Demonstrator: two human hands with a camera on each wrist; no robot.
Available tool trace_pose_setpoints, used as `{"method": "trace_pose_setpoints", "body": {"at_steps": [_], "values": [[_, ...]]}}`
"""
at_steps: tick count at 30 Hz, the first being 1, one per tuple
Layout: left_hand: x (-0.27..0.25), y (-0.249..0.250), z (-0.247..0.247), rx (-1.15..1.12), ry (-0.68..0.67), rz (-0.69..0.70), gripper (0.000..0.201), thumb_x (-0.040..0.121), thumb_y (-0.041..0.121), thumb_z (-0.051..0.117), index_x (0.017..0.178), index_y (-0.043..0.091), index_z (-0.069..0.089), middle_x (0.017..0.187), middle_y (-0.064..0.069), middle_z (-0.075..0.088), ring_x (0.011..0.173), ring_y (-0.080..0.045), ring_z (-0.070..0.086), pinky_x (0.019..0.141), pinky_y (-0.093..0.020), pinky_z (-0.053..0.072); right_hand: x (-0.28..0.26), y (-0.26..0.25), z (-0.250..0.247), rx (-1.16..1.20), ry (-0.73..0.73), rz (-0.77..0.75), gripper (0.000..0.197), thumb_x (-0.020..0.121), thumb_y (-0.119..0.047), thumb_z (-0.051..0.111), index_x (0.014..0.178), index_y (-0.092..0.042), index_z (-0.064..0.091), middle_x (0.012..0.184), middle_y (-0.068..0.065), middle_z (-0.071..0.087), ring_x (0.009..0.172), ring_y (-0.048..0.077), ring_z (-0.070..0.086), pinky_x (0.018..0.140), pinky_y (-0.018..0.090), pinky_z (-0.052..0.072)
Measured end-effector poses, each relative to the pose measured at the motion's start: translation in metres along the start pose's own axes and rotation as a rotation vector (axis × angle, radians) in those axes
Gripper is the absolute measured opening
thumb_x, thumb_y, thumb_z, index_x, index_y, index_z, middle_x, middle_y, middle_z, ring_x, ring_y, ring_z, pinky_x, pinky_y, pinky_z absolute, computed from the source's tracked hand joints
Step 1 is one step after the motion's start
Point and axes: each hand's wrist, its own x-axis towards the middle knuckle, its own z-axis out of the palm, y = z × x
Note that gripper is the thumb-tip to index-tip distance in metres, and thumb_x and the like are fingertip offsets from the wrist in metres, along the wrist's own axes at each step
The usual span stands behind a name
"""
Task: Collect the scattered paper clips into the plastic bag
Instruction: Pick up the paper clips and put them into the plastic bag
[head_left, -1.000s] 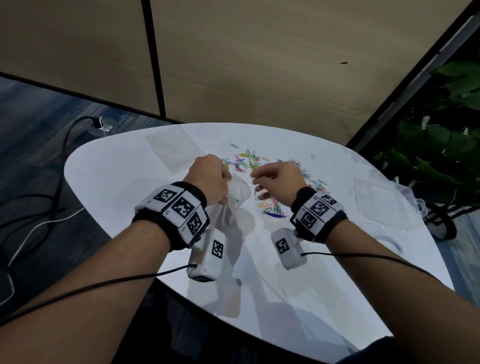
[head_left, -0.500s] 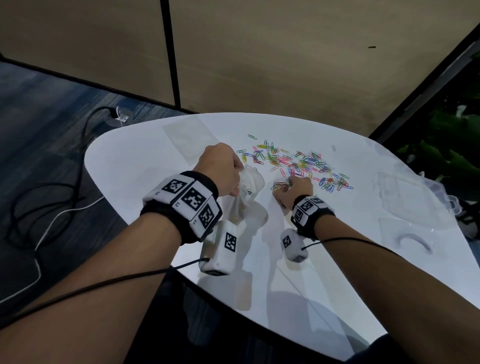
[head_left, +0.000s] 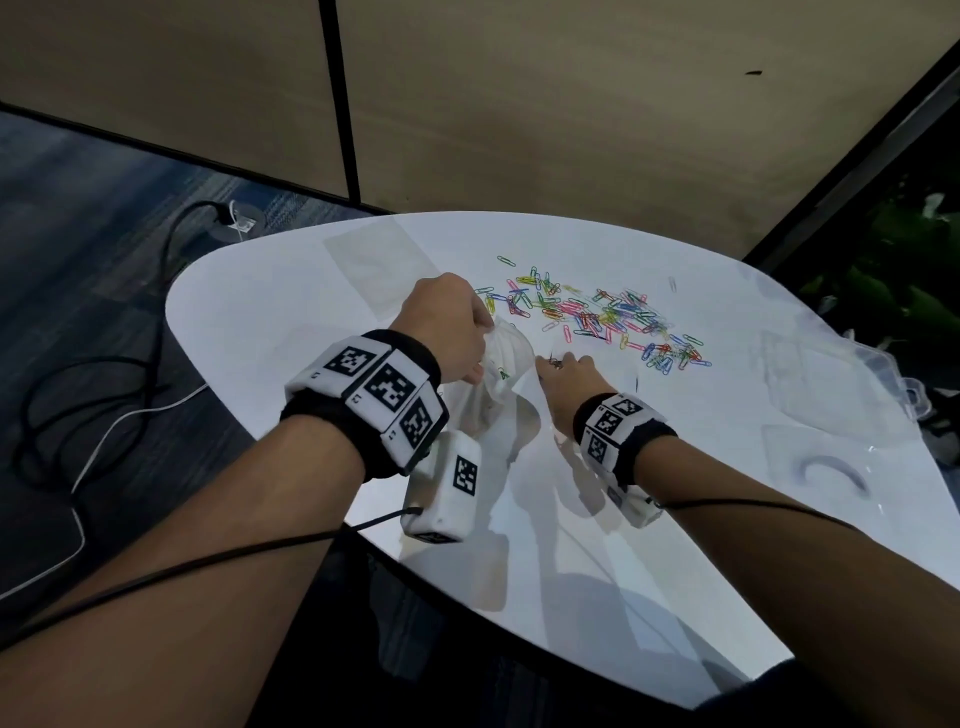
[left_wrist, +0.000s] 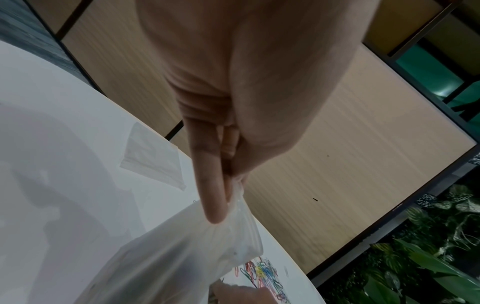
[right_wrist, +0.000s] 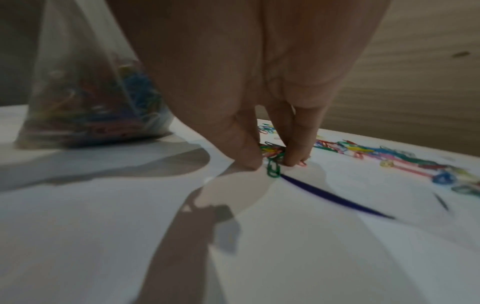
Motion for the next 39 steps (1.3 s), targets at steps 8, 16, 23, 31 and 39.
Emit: {"method": "trace_pose_setpoints", "body": {"at_steps": [8, 16, 23, 31, 39], "values": [[-0.002, 0.002, -0.001, -0.027, -0.013, -0.010, 0.022, 0.098, -0.003, 0.053, 0.109, 0.003, 0.071, 0.084, -0.019, 0.070, 0.062, -0.029, 0.074, 0.071, -0.038, 0.065, -0.008, 0.019, -0.004, 0.063, 0.115, -0.042, 0.020, 0.095, -0.005, 0.049, 0.109, -0.005, 0.064, 0.103, 0.015, 0.064, 0.093, 0.031, 0.064, 0.074, 0.030, 0.046], [0.002, 0.007, 0.005, -0.023, -0.019, -0.012, 0.023, 0.097, -0.005, 0.051, 0.106, 0.003, 0.071, 0.089, -0.022, 0.071, 0.066, -0.031, 0.076, 0.074, -0.040, 0.065, 0.003, 0.072, -0.013, 0.879, 0.185, 0.383, 0.017, 0.082, -0.017, 0.076, 0.099, -0.012, 0.078, 0.090, 0.003, 0.075, 0.090, 0.018, 0.069, 0.095, 0.029, 0.053], [0.008, 0.018, 0.018, -0.020, -0.005, -0.019, 0.023, 0.096, -0.003, 0.052, 0.106, 0.004, 0.072, 0.082, -0.020, 0.074, 0.067, -0.031, 0.077, 0.075, -0.042, 0.065, -0.034, 0.075, -0.063, 2.220, 0.061, 0.185, 0.022, 0.089, 0.003, 0.064, 0.111, 0.007, 0.063, 0.095, 0.012, 0.071, 0.084, 0.013, 0.073, 0.070, 0.015, 0.057], [0.013, 0.030, 0.035, -0.035, -0.001, 0.008, 0.022, 0.095, -0.003, 0.056, 0.104, 0.007, 0.073, 0.084, -0.017, 0.074, 0.064, -0.028, 0.077, 0.075, -0.042, 0.065, -0.077, 0.028, -0.085, 1.540, 0.109, -0.159, 0.018, 0.082, 0.005, 0.071, 0.100, -0.001, 0.072, 0.093, 0.015, 0.074, 0.078, 0.023, 0.073, 0.081, 0.030, 0.060], [0.021, 0.033, 0.037, -0.095, -0.011, 0.016, 0.020, 0.098, -0.002, 0.055, 0.109, 0.001, 0.071, 0.082, -0.021, 0.072, 0.068, -0.033, 0.076, 0.075, -0.044, 0.065, -0.014, 0.153, -0.035, 0.844, 0.297, 0.401, 0.037, 0.093, -0.031, 0.060, 0.129, -0.021, 0.061, 0.132, 0.008, 0.062, 0.121, 0.028, 0.058, 0.106, 0.036, 0.043]]}}
